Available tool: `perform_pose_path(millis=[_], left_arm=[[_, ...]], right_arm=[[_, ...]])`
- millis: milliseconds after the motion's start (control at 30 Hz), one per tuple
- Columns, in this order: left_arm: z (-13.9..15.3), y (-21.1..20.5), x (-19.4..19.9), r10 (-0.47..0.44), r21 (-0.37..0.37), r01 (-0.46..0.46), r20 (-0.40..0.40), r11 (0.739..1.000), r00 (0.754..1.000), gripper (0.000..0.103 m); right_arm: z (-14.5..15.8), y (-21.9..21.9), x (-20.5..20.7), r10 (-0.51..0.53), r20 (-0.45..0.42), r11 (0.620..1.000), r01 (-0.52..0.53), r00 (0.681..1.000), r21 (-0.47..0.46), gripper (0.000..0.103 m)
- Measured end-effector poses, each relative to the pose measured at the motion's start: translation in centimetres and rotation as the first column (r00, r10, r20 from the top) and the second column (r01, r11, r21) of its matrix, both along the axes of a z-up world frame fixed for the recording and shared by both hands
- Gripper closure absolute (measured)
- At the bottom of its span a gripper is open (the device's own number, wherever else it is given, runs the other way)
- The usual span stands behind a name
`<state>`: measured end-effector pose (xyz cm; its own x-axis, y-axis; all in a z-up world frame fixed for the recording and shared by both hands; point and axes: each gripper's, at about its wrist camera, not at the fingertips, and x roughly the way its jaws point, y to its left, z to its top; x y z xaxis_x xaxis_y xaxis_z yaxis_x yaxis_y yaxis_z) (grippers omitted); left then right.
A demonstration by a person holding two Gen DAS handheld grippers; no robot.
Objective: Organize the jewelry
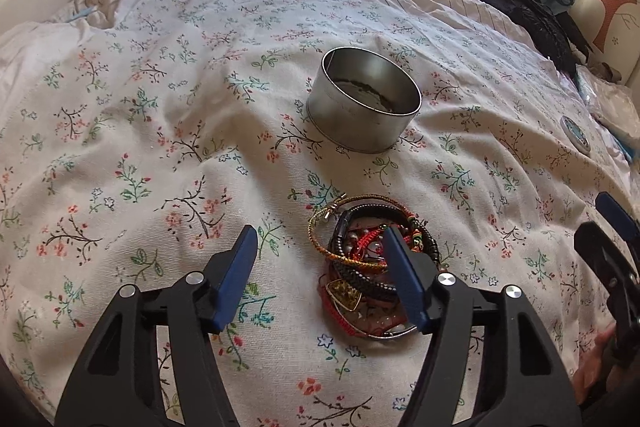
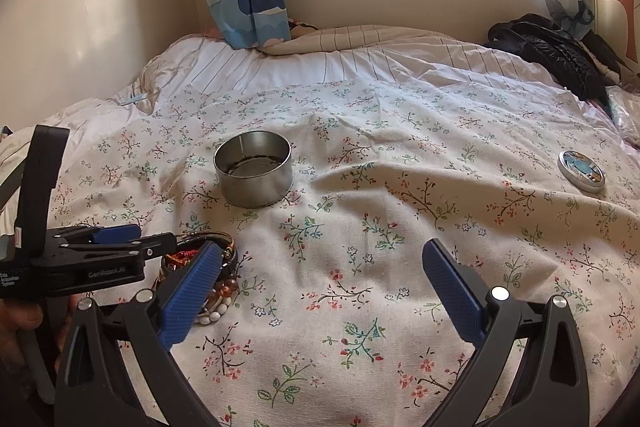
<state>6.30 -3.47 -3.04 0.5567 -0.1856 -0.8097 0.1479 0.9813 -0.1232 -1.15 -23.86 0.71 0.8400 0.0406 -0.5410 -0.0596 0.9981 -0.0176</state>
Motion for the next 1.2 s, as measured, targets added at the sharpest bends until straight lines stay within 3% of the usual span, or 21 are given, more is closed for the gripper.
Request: perform_pose_path(millis=[67, 100, 133, 200, 300, 500, 700, 833, 967, 1100, 1133, 1167, 1200], left_arm=[[-0.4, 0.1, 0.6, 0.006, -0.045, -0.007, -0.027, 0.999, 1.000, 0.048], [-0.6, 0.2, 0.9, 0.009, -0.062, -0.012, -0.045, 0.998, 0.999, 0.056], [-1.0, 0.2, 1.2, 0.008, -0.074, -0.013, -0.068, 0.997, 0.998, 0.071], [-1.5, 0.2, 1.5, 0.002, -0.097, -0.011, -0.097, 0.995, 0.995, 0.083], [-1.0, 0.3, 1.3, 0.005, -0.093, -0.011, -0.064, 0.996, 0.998, 0.097], [1.5, 1.7, 0.1, 0.048, -0.148, -0.038, 0.065, 0.988, 0.997, 0.100], [4.0, 3.4, -1.0, 0.135, -0.187, -0.098, 0.201, 0.978, 0.970, 0.100], [4.7, 4.2, -1.4, 0.166, -0.194, -0.122, 0.234, 0.973, 0.958, 0.100], [4.5, 3.8, -1.4, 0.150, -0.171, -0.111, 0.237, 0.979, 0.960, 0.100], [4.5, 3.6, -1.5, 0.143, -0.163, -0.105, 0.244, 0.981, 0.959, 0.100], [4.4, 3.6, -1.5, 0.144, -0.164, -0.105, 0.242, 0.981, 0.960, 0.100], [4.3, 3.7, -1.5, 0.145, -0.166, -0.107, 0.241, 0.980, 0.960, 0.100], [4.3, 3.7, -1.5, 0.147, -0.168, -0.108, 0.240, 0.980, 0.960, 0.100]], right_arm=[[-0.1, -0.1, 0.1, 0.000, -0.011, 1.000, 0.000, 1.000, 0.006, 0.006], [-0.2, -0.2, 0.2, 0.000, -0.016, 1.000, 0.001, 1.000, 0.010, 0.006], [-0.3, -0.2, 0.2, -0.001, -0.026, 1.000, 0.001, 1.000, 0.006, 0.006], [-0.5, -0.1, 0.4, -0.001, -0.036, 1.000, 0.001, 0.999, 0.008, 0.006], [-0.8, 0.0, 0.7, 0.006, -0.051, 1.000, -0.006, 0.999, 0.008, 0.006], [-1.5, 1.8, 1.5, 0.125, -0.070, 0.992, -0.124, 0.990, 0.014, 0.006], [-2.4, 6.1, 3.0, 0.319, -0.135, 0.947, -0.322, 0.938, 0.003, 0.006], [-3.8, 8.9, 5.3, 0.387, -0.194, 0.921, -0.385, 0.901, 0.051, 0.006], [-4.9, 9.5, 6.9, 0.420, -0.274, 0.907, -0.388, 0.865, 0.164, 0.006], [-6.1, 9.7, 8.1, 0.421, -0.346, 0.907, -0.375, 0.839, 0.192, 0.006], [-6.2, 9.5, 8.0, 0.430, -0.356, 0.902, -0.381, 0.829, 0.203, 0.010], [-6.3, 9.6, 8.1, 0.434, -0.364, 0.901, -0.384, 0.824, 0.203, 0.026], [-6.3, 9.6, 8.1, 0.433, -0.365, 0.901, -0.383, 0.824, 0.205, 0.031]])
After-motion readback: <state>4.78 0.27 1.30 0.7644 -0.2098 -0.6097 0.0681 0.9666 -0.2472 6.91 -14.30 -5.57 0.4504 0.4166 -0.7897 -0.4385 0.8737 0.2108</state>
